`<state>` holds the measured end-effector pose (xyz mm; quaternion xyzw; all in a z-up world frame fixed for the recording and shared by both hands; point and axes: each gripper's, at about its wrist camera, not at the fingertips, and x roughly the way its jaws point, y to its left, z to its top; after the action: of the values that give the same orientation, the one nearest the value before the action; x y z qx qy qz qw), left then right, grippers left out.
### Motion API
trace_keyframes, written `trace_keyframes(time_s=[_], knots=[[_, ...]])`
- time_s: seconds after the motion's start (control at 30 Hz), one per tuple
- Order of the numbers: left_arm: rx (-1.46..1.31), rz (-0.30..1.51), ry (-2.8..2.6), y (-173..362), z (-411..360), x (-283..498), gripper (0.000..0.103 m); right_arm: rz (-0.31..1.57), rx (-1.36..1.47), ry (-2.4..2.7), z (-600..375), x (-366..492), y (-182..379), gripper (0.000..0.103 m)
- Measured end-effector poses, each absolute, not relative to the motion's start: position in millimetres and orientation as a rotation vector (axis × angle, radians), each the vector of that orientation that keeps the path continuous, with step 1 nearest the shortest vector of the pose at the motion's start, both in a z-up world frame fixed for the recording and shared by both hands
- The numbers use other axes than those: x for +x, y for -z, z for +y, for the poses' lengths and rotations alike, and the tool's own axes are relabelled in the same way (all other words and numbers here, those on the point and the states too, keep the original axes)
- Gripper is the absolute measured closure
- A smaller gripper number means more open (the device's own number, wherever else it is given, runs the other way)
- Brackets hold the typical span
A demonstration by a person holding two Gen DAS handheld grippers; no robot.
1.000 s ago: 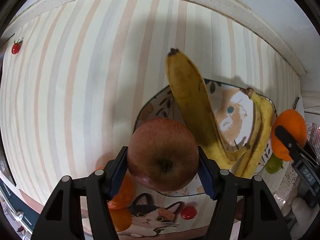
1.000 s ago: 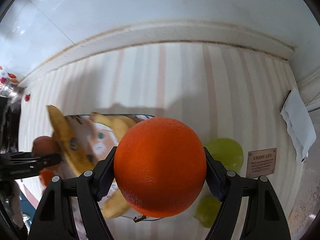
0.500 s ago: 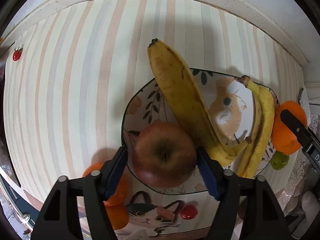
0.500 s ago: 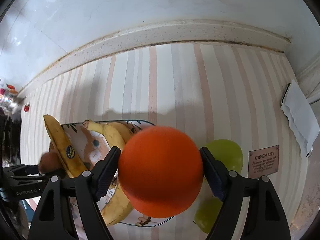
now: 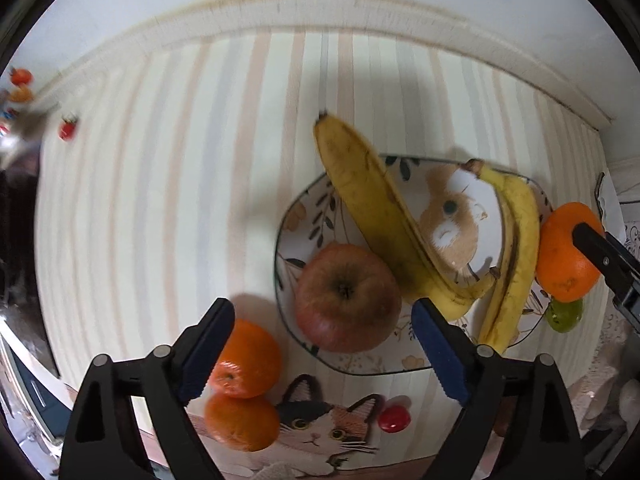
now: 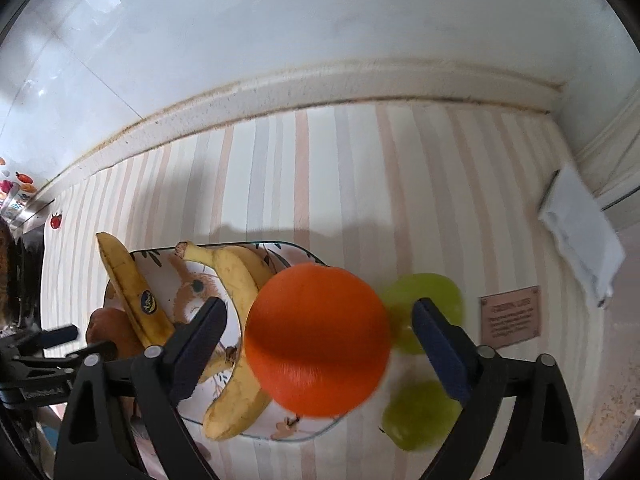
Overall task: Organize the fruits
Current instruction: 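Place the red apple and large orange on the floral plate, open both tools, then grasp a tangerine with the left tool while the right tool grasps the red apple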
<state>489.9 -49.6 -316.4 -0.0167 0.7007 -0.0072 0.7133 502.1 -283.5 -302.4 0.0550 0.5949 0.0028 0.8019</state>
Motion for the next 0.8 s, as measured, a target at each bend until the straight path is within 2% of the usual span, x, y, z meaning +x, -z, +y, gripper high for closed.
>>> trace_keyframes(time_s=[0.47,0.8], knots=[[-0.001,1.381,0.048,240,-68,416,0.012,1.239,0.133,-0.054,-258,398,240,0.006],[-0.017,1.269,0.066,189,-81,365,0.012,1.132,0.103,-0.051,-260,337,178,0.006]])
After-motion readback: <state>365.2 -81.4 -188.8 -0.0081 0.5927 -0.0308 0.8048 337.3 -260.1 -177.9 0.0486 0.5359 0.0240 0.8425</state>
